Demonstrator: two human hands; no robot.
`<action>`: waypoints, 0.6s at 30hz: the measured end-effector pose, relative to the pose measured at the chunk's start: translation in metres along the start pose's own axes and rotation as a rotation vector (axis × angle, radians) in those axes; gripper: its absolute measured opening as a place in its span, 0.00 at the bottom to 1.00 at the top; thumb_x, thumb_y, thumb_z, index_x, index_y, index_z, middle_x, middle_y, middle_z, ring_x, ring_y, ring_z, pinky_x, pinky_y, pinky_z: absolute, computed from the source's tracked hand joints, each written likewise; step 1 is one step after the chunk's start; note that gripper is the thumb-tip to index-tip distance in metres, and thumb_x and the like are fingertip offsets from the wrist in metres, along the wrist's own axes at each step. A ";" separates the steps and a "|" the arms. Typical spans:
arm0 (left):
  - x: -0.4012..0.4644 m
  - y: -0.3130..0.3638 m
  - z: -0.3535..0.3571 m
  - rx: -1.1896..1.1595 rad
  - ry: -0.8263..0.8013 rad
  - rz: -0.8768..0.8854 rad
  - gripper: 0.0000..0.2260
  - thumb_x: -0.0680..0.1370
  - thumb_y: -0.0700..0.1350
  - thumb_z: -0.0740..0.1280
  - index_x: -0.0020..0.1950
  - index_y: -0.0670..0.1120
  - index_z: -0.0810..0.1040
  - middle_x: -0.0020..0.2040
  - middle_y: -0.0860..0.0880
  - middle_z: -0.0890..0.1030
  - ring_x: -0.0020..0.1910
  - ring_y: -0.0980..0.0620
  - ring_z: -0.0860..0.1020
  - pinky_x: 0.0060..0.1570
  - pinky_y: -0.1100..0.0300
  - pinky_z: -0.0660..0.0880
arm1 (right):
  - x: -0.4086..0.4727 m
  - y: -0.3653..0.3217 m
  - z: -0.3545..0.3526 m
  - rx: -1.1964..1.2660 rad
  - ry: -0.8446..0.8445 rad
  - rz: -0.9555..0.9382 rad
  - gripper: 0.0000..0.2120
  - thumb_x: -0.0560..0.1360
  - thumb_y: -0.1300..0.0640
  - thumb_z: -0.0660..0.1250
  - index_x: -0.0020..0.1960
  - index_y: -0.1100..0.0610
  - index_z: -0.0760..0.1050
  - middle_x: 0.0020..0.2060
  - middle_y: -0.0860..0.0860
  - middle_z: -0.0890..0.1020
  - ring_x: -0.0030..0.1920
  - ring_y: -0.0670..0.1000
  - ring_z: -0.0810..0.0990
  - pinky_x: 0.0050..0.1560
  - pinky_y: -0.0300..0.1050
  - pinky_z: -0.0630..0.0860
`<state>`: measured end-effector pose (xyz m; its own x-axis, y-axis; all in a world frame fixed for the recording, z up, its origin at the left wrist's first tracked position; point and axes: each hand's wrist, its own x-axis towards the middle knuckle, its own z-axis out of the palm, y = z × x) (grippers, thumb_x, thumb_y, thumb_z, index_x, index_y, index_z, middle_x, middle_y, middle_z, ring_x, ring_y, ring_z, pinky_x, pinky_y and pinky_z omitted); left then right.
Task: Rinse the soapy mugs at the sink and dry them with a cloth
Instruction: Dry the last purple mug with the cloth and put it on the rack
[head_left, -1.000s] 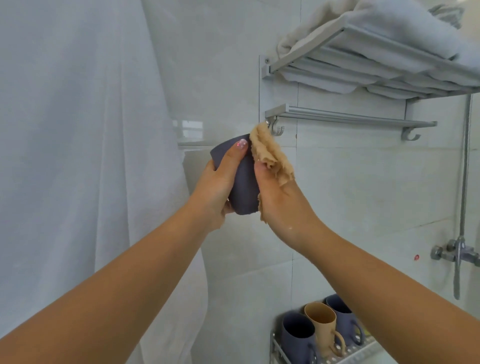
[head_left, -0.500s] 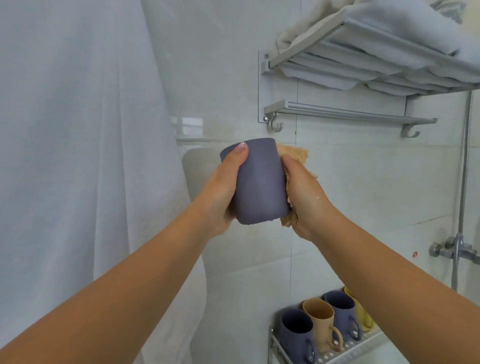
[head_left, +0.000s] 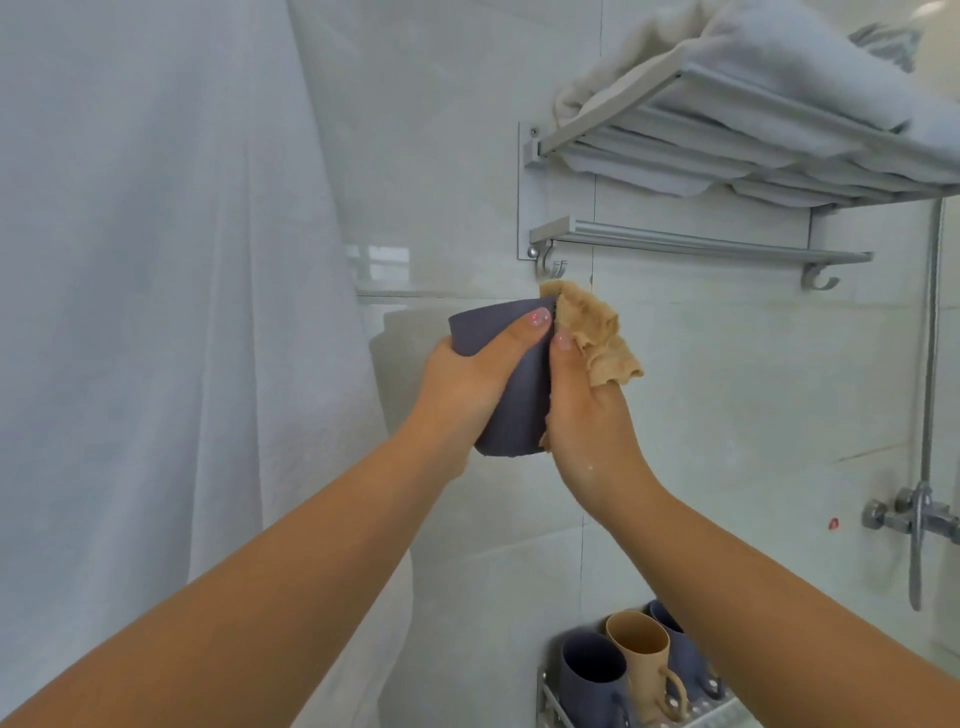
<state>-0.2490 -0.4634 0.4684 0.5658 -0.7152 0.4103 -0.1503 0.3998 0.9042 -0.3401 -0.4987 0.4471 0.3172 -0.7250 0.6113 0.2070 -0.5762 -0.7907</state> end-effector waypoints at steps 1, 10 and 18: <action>0.000 0.000 -0.001 -0.002 0.019 0.011 0.19 0.68 0.60 0.76 0.53 0.51 0.80 0.48 0.50 0.85 0.46 0.51 0.84 0.42 0.56 0.81 | -0.005 0.001 0.003 -0.001 -0.020 -0.054 0.27 0.78 0.38 0.50 0.71 0.50 0.68 0.60 0.46 0.77 0.59 0.46 0.76 0.65 0.54 0.72; -0.002 0.000 -0.012 -0.145 -0.114 0.093 0.35 0.58 0.64 0.72 0.60 0.48 0.80 0.54 0.47 0.85 0.53 0.47 0.83 0.57 0.47 0.78 | 0.010 -0.021 -0.010 0.150 -0.112 0.158 0.15 0.82 0.44 0.52 0.50 0.46 0.76 0.42 0.40 0.82 0.40 0.37 0.80 0.36 0.28 0.75; 0.007 0.006 -0.022 -0.242 0.029 0.057 0.37 0.57 0.67 0.72 0.60 0.48 0.80 0.53 0.48 0.85 0.51 0.49 0.84 0.51 0.53 0.80 | -0.010 -0.014 -0.008 0.097 -0.106 0.263 0.16 0.82 0.44 0.53 0.42 0.48 0.73 0.36 0.53 0.81 0.30 0.45 0.76 0.28 0.37 0.72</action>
<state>-0.2277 -0.4532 0.4745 0.5857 -0.6723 0.4527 0.0143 0.5670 0.8236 -0.3537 -0.4868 0.4523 0.4657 -0.7982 0.3820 0.1902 -0.3314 -0.9241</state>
